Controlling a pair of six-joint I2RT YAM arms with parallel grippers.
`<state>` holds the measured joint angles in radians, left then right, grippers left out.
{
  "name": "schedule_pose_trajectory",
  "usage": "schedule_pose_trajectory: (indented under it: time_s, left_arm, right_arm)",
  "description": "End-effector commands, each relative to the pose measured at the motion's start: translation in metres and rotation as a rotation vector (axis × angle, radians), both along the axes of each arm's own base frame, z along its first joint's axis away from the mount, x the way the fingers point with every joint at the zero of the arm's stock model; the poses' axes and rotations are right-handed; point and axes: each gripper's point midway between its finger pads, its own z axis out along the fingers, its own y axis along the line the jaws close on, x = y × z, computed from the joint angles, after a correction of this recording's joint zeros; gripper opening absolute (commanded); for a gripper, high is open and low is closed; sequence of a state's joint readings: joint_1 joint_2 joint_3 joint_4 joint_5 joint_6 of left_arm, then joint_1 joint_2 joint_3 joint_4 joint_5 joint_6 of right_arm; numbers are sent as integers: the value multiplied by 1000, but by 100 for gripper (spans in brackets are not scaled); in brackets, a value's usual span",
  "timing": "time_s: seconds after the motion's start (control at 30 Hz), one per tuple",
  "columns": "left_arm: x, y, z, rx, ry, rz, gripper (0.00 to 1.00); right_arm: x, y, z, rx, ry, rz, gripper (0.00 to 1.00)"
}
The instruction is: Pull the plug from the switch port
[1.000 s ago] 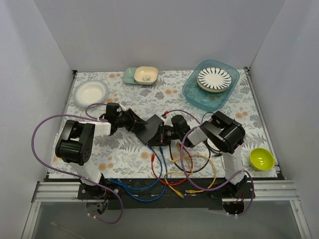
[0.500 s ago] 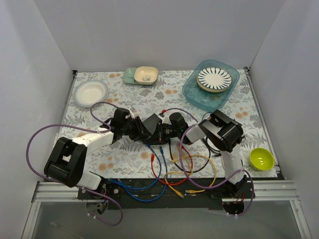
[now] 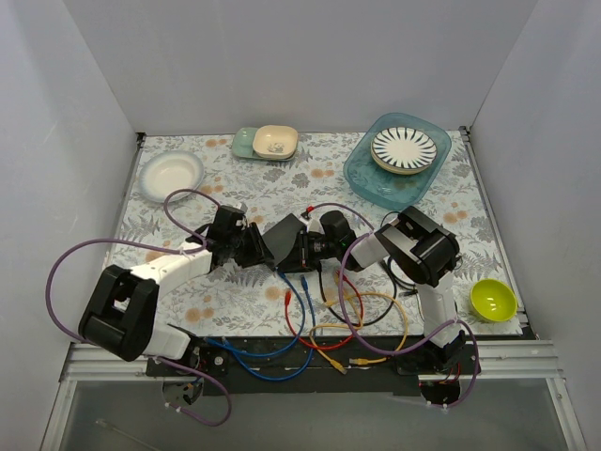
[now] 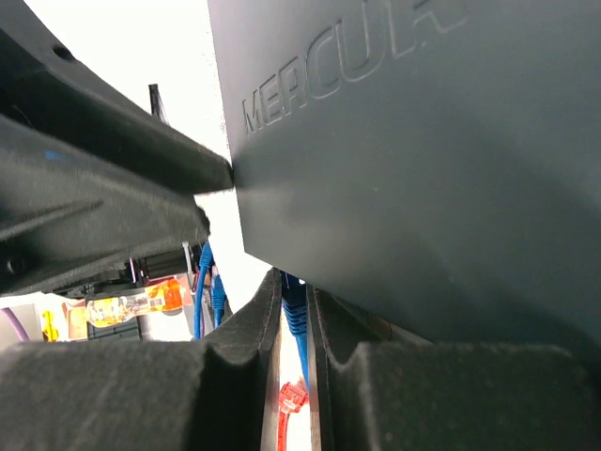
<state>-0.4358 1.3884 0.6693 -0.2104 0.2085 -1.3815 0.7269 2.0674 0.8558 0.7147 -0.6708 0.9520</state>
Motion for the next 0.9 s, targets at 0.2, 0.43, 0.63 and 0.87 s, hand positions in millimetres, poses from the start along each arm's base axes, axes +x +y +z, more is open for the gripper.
schedule_pose_trajectory:
  time_s: [0.2, 0.43, 0.63, 0.87]
  left_arm:
    - [-25, -16, 5, -78, -16, -67, 31]
    - [-28, -1, -13, 133, -102, -45, 32]
    - [-14, 19, -28, 259, -148, 77, 33]
    - [-3, 9, -40, 264, -117, 139, 33]
  right_arm:
    - [-10, -38, -69, -253, 124, -68, 1]
    - [-10, -38, -67, -257, 122, -67, 1]
    - [-14, -40, -65, -252, 134, -73, 1]
    - [-26, -46, -61, -259, 135, -61, 1]
